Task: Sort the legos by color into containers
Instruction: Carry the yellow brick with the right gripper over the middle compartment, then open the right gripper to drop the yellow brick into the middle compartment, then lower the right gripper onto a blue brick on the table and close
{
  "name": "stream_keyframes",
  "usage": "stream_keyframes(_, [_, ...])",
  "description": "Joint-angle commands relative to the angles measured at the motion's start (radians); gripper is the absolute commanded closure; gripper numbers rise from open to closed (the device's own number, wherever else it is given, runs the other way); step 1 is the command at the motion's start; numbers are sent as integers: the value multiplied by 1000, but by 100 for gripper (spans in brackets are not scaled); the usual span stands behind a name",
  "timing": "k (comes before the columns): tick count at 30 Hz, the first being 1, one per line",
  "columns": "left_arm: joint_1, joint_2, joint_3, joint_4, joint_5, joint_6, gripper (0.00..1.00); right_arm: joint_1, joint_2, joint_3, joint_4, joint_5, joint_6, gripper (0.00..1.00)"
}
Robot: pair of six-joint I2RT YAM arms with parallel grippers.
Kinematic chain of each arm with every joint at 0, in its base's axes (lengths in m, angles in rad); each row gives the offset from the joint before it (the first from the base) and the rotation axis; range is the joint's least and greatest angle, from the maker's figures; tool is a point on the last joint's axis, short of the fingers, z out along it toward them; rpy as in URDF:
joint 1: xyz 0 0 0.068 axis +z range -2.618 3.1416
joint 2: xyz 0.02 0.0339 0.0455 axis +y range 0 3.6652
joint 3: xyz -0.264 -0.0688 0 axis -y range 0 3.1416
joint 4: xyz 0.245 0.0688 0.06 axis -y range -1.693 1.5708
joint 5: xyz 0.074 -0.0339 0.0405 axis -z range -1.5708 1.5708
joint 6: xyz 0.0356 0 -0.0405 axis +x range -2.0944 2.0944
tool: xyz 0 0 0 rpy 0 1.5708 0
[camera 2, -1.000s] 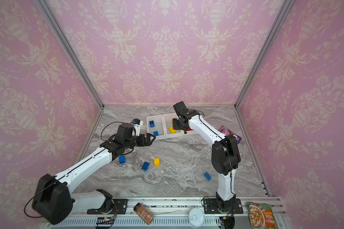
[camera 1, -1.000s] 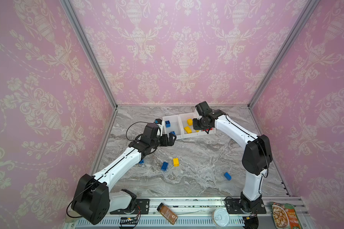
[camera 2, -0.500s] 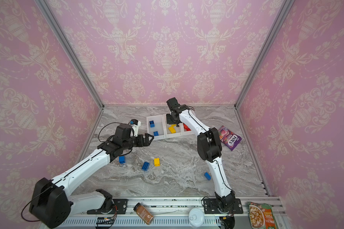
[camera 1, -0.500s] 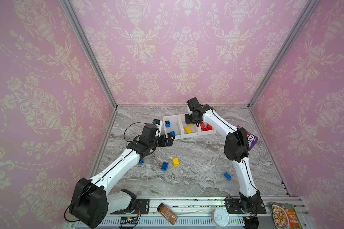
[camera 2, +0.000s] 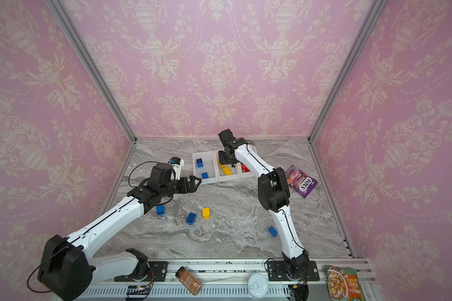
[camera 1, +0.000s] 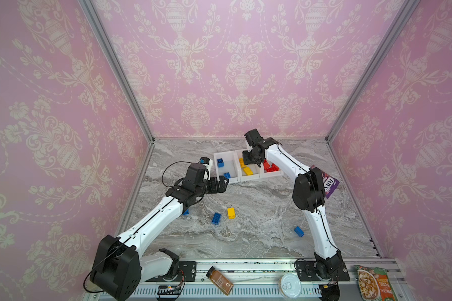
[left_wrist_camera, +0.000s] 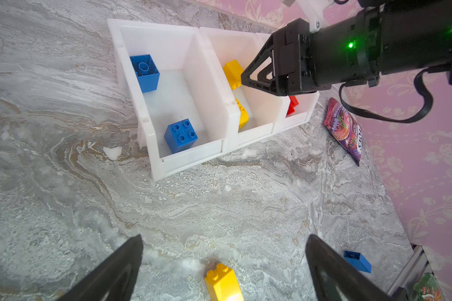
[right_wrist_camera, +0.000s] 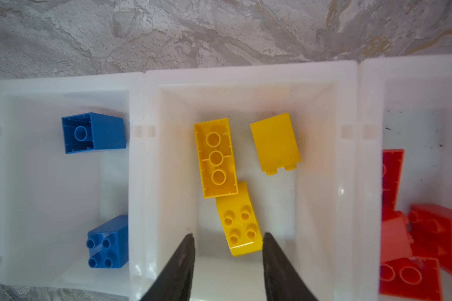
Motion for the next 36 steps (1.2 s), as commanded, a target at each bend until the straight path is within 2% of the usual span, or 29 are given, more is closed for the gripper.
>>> stream_keyframes(1, [8,-12,-13,-19,-25,-11,1,8,-43,-26,-2,3,-10,56])
stream_keyframes(9, [8,5,-13,-31,-41,-15,1,21,-180,-193,51,-3,-10,54])
stream_keyframes(18, [8,26,-4,-21,-41,-19,1,44,-395,-427,74,8,-3,38])
stream_keyframes(28, [10,48,-3,-3,-32,-15,1,72,-700,-790,86,47,62,24])
stream_keyframes(36, [13,66,6,2,-17,-8,1,72,-945,-1066,-31,114,129,12])
